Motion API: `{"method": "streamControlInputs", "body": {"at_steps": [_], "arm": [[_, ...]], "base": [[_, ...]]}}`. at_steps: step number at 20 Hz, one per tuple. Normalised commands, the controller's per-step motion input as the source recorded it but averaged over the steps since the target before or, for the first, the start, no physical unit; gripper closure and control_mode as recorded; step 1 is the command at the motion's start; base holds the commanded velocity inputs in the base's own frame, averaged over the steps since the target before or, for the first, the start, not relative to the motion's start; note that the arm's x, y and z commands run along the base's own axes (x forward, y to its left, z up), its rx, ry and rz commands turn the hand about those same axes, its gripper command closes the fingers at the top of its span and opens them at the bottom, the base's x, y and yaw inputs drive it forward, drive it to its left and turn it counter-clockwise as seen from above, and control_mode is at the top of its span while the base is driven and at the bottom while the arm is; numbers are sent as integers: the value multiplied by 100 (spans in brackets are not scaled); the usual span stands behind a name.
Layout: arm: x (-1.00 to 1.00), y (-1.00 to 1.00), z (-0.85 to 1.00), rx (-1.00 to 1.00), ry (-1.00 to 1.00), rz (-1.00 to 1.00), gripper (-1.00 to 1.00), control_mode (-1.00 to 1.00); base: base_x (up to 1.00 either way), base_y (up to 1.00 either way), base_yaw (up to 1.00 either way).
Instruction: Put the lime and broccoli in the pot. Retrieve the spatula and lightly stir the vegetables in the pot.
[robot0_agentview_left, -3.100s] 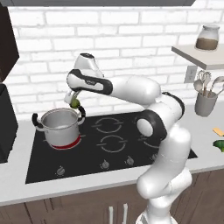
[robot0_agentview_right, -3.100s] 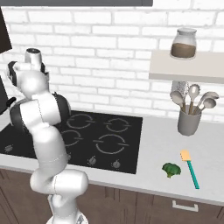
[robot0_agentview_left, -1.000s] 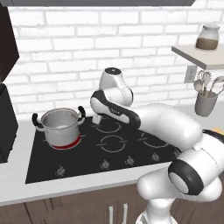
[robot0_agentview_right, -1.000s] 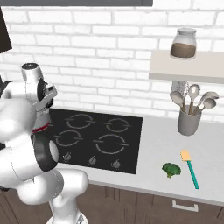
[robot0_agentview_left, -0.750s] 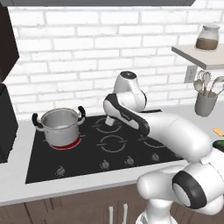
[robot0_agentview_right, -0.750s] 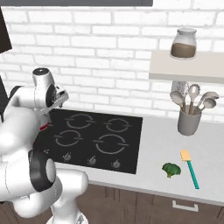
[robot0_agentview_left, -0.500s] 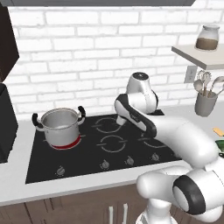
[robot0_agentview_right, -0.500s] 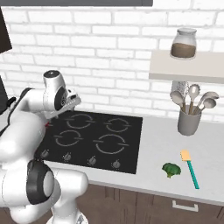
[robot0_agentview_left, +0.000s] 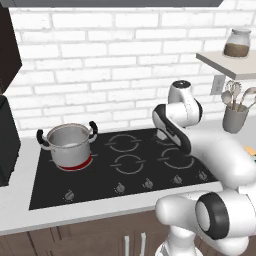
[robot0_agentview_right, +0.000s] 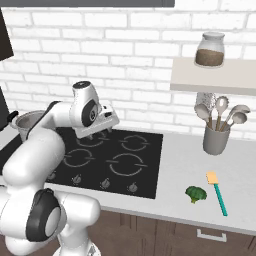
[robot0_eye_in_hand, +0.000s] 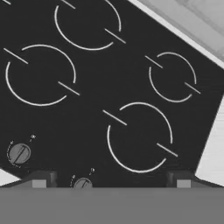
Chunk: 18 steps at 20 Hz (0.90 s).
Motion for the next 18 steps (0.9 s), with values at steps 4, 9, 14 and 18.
{"method": "streamControlInputs", "body": {"at_steps": [4, 9, 14, 18], "arm": [[-14, -100, -8, -27, 0, -7, -100, -100], [-15, -100, -17, -31, 0, -5, -100, -100], [-21, -100, -21, -19, 3, -8, -100, -100], [-27, -100, -19, -11, 7, -8, -100, -100]], "base": [[0, 0, 0], [0, 0, 0], [0, 0, 0], [0, 0, 0]]}}
